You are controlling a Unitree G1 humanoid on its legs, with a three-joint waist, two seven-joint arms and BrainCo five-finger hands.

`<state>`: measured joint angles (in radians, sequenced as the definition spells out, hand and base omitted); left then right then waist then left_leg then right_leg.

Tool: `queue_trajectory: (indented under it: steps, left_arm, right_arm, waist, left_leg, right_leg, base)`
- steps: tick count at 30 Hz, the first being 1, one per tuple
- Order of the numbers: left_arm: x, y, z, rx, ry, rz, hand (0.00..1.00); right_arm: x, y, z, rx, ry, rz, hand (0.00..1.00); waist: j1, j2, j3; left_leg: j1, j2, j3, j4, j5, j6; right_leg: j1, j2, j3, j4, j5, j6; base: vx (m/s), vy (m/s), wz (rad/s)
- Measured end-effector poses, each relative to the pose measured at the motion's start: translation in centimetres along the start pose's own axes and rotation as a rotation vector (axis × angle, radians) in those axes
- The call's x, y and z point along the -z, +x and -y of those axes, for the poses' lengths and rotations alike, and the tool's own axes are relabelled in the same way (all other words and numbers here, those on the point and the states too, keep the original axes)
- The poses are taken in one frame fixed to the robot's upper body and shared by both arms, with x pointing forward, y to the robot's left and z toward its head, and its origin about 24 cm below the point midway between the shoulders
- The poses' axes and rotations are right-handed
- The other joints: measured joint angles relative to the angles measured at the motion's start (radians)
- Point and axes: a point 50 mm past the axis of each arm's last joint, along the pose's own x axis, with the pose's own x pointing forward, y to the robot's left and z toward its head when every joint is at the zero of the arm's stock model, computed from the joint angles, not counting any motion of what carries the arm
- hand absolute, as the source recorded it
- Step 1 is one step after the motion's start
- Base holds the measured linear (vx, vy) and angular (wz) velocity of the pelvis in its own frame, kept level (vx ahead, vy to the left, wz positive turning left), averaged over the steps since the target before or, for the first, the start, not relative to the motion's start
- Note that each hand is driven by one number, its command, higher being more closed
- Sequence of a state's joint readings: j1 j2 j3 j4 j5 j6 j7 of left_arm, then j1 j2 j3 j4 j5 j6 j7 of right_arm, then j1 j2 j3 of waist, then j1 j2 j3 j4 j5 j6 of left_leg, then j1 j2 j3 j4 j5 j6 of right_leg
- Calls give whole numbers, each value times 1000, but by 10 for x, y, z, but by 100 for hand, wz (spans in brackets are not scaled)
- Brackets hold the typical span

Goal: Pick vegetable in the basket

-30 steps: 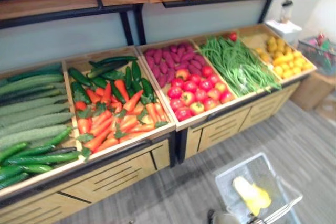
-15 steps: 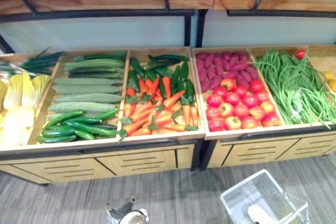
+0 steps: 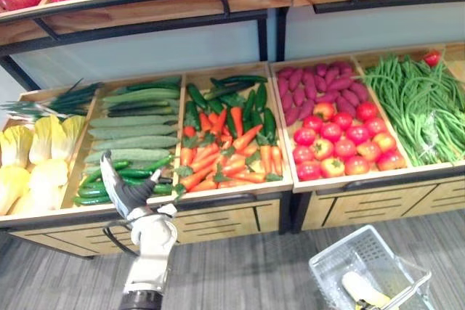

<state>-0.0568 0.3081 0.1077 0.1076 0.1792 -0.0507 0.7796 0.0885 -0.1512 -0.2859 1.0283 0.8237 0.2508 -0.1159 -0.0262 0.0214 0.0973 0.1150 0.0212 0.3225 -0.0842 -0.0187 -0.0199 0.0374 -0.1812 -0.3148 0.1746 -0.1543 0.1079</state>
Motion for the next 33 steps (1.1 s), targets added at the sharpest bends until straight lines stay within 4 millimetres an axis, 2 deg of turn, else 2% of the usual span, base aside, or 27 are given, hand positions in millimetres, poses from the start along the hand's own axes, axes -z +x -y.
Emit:
queue_trajectory:
  steps: [5, 8, 9, 10, 11, 13, 14, 16, 18, 19, 20, 21, 22, 25, 28, 29, 30, 31, 33]
  left_arm:
    - [-8, 21, -1, 53, 51, -2, 0]
    - [14, 22, 11, 127, 71, -209, 0]
    - [22, 18, 13, 144, 73, -269, 0]
    - [26, 13, 15, 156, 59, -302, 0]
    - [27, 11, 16, 158, 56, -312, 0]
    - [34, 2, 18, 164, 52, -368, 0]
    - [35, -1, 21, 183, 55, -388, 0]
    - [36, -6, 28, 251, 77, -404, 0]
    - [36, -16, 39, 339, 99, -426, 0]
    - [36, -19, 42, 365, 101, -431, 0]
    - [36, -26, 49, 413, 105, -441, 0]
    - [36, -34, 54, 448, 117, -451, 0]
    - [34, -37, 59, 479, 110, -448, 0]
    - [25, -34, 69, 545, 142, -396, 0]
    - [32, -27, 68, 562, 214, -382, 0]
    - [35, -26, 66, 561, 232, -388, 0]
    - [40, -26, 62, 559, 255, -402, 0]
    - [39, -27, 63, 563, 254, -408, 0]
    - [39, -29, 64, 576, 250, -415, 0]
  right_arm:
    - [8, -1, 6, -15, 48, -9, 100]
    - [7, -4, 23, 7, 93, 20, 100]
    - [9, -5, 29, 22, 104, 23, 100]
    - [12, -7, 37, 36, 101, 28, 100]
    - [13, -8, 42, 48, 91, 30, 100]
    - [20, -11, 54, 76, 98, 18, 100]
    - [29, -12, 60, 95, 97, 1, 100]
    - [42, -13, 64, 108, 105, -30, 100]
    - [60, -17, 77, 145, 116, -79, 100]
    - [68, -19, 81, 159, 121, -102, 100]
    - [81, -23, 89, 184, 136, -135, 100]
    - [83, -23, 91, 193, 154, -144, 100]
    - [83, -22, 87, 183, 148, -151, 100]
    - [80, -18, 74, 118, 95, -166, 100]
    - [68, -14, 68, 104, 44, -146, 100]
    - [67, -14, 68, 104, 38, -144, 100]
    - [68, -14, 65, 96, 15, -152, 100]
    - [70, -14, 66, 97, 1, -163, 100]
    - [69, -15, 67, 104, -7, -164, 100]
  waist:
    - [-5, -21, -7]
    - [-34, -21, -19]
    - [-52, -28, -30]
    - [-50, -31, -32]
    - [-50, -27, -30]
    - [-54, -26, -29]
    - [-60, -26, -29]
    - [-81, -30, -32]
    - [-101, -38, -37]
    - [-105, -47, -42]
    - [-104, -62, -58]
    - [-97, -30, -66]
    - [-99, -7, -68]
    - [-96, 3, -70]
    - [-98, 7, -77]
    - [-97, 0, -82]
    - [-89, -11, -87]
    - [-79, -14, -78]
    - [-74, -10, -60]
  left_leg:
    - [24, -7, 35, -8, -16, -2]
    - [30, -12, 52, 23, -64, 12]
    - [37, -12, 59, 40, -82, 15]
    - [54, -10, 77, 54, -98, 22]
    - [66, -9, 82, 57, -107, 22]
    - [117, 10, 107, 70, -141, 18]
    - [134, 29, 112, 81, -164, 7]
    - [138, 48, 105, 104, -195, -10]
    - [136, 47, 83, 144, -230, -35]
    - [135, 42, 72, 161, -243, -46]
    - [136, 33, 48, 185, -269, -62]
    - [128, 55, 54, 198, -276, -73]
    - [118, 72, 59, 201, -274, -76]
    - [141, 99, 104, 179, -231, -75]
    - [136, 118, 118, 205, -215, -75]
    - [113, 125, 125, 247, -215, -75]
    - [46, 154, 131, 395, -215, -75]
    - [-41, 212, 128, 594, -211, -62]
    - [-102, 288, 149, 734, -249, -61]
  right_leg:
    - [-5, -5, 49, 19, 0, -1]
    - [-149, -56, 110, 332, 3, -28]
    - [-213, -74, 115, 447, 36, -79]
    - [-272, -99, 120, 563, 92, -129]
    - [-304, -104, 125, 629, 132, -130]
    - [-384, -80, 134, 765, 95, -126]
    - [-410, -40, 122, 766, 57, -118]
    - [-436, 28, 117, 671, 43, -98]
    - [-426, 74, 135, 512, 54, -84]
    - [-407, 75, 139, 453, 74, -81]
    - [-361, 68, 136, 379, 49, -121]
    - [-337, 88, 124, 338, 6, -131]
    - [-334, 101, 110, 318, 5, -131]
    - [-287, 130, 88, 275, -3, -145]
    - [-239, 156, 81, 197, -5, -148]
    - [-236, 157, 86, 180, -8, -138]
    - [-217, 161, 96, 133, 0, -127]
    - [-176, 171, 105, 74, 19, -128]
    - [-121, 187, 109, 37, 29, -126]
  base:
    - [26, 32, -23]
    - [5, 96, -11]
    - [79, 84, -19]
    - [89, 59, -27]
    - [103, 33, -38]
    - [120, -14, -38]
    - [104, -53, -20]
    - [124, -120, 12]
    - [214, -175, 39]
    - [314, -203, 54]
    - [439, -231, 37]
    - [385, -178, 30]
    - [299, -126, 13]
    - [254, -131, 13]
    - [68, -71, 17]
    - [6, -60, 3]
    - [11, -104, 8]
    - [23, -119, 11]
    - [-10, -68, -1]
